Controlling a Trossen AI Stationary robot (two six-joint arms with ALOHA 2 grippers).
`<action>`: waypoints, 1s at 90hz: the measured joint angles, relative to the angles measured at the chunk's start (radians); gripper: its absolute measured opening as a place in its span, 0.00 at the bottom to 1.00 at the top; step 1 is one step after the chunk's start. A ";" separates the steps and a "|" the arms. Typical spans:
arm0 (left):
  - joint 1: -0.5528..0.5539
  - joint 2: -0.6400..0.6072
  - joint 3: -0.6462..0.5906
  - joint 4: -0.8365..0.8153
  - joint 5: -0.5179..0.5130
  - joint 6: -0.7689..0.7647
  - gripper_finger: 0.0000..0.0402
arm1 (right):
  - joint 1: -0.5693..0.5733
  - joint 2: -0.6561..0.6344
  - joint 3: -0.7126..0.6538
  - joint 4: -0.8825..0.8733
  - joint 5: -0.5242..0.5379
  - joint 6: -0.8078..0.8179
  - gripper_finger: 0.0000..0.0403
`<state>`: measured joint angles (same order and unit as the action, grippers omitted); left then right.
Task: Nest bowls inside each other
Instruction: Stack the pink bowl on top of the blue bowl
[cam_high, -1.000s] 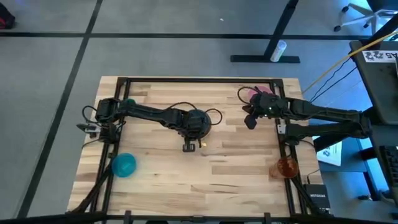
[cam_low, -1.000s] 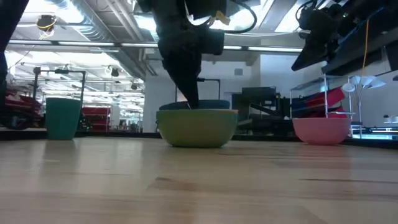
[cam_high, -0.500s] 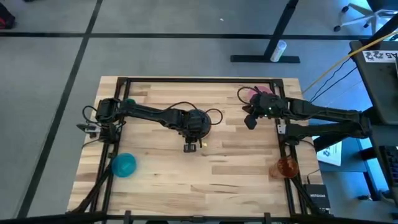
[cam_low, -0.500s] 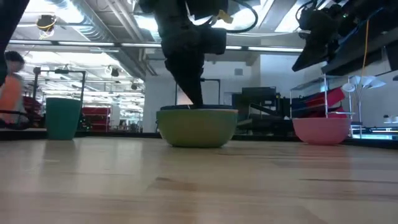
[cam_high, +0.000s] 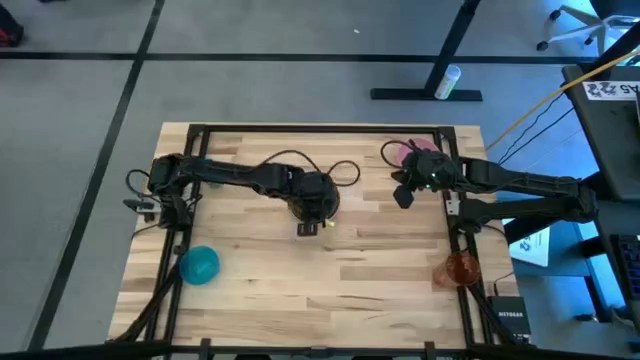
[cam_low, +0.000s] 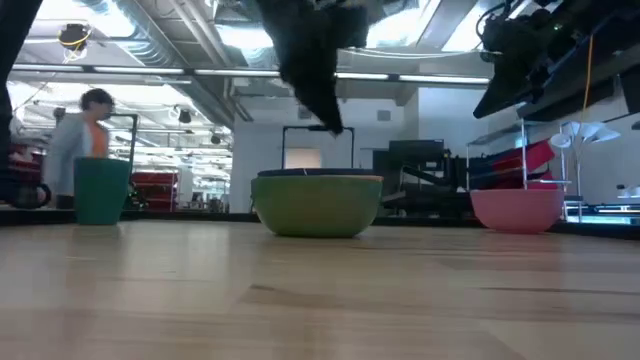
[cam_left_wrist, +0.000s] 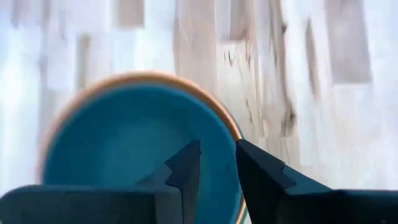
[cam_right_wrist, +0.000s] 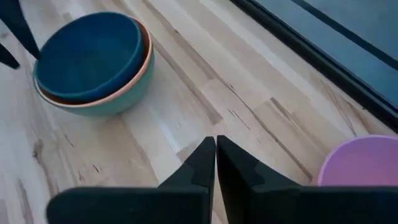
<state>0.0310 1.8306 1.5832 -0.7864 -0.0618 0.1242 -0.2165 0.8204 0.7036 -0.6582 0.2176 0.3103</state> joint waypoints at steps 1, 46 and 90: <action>0.002 -0.003 0.005 -0.006 0.000 0.006 0.21 | 0.000 0.000 0.000 -0.002 0.000 0.000 0.00; 0.122 -0.189 -0.046 -0.112 0.040 0.091 0.00 | 0.000 -0.111 -0.001 -0.091 0.086 0.025 0.00; 0.205 -0.510 -0.515 0.495 0.308 0.113 0.00 | 0.000 -0.507 -0.230 0.150 0.049 0.072 0.00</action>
<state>0.2360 1.3202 1.0681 -0.2909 0.2461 0.2371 -0.2165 0.3136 0.4739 -0.5081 0.2664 0.3819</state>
